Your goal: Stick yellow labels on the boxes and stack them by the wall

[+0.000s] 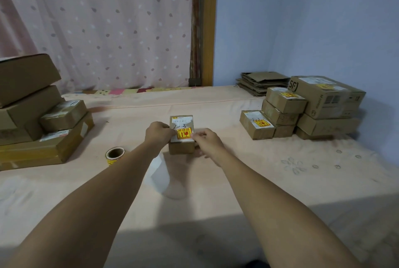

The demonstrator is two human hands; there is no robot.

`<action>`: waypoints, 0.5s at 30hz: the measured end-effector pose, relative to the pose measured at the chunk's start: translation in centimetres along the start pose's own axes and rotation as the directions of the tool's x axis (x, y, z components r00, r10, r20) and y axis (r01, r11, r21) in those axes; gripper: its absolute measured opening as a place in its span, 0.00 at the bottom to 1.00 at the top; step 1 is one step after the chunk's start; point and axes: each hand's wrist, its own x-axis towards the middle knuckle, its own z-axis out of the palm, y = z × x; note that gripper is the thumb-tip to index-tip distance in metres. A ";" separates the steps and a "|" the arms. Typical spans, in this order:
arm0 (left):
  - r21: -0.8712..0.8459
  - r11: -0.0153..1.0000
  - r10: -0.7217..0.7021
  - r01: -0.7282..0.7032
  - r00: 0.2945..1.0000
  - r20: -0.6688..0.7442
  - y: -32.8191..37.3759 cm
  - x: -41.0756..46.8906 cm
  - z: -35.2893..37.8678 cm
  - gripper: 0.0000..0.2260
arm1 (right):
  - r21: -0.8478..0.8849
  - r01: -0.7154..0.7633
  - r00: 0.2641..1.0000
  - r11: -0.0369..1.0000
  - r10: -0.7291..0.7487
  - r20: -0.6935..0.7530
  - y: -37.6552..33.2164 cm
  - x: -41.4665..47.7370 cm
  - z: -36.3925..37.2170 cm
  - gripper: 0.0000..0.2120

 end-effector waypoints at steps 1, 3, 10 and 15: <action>-0.060 0.998 0.005 -0.005 1.000 -0.002 0.3 0.0 0.3 0.04 | 0.039 0.015 0.999 0.999 -0.014 -0.035 0.1 0.0 -0.7 0.11; -0.187 0.982 -0.008 0.015 0.999 0.034 0.8 0.1 1.4 0.12 | 0.094 0.043 0.995 0.995 -0.034 -0.099 0.5 0.2 -2.2 0.10; -0.416 0.909 0.092 0.003 0.974 0.208 5.0 -1.7 9.1 0.06 | 0.101 0.073 0.964 0.992 -0.045 -0.264 1.8 0.9 -10.4 0.15; -0.471 0.882 0.186 -0.017 0.930 0.316 8.0 -3.2 15.4 0.16 | 0.121 0.098 0.903 0.988 -0.037 -0.429 3.5 1.2 -15.4 0.06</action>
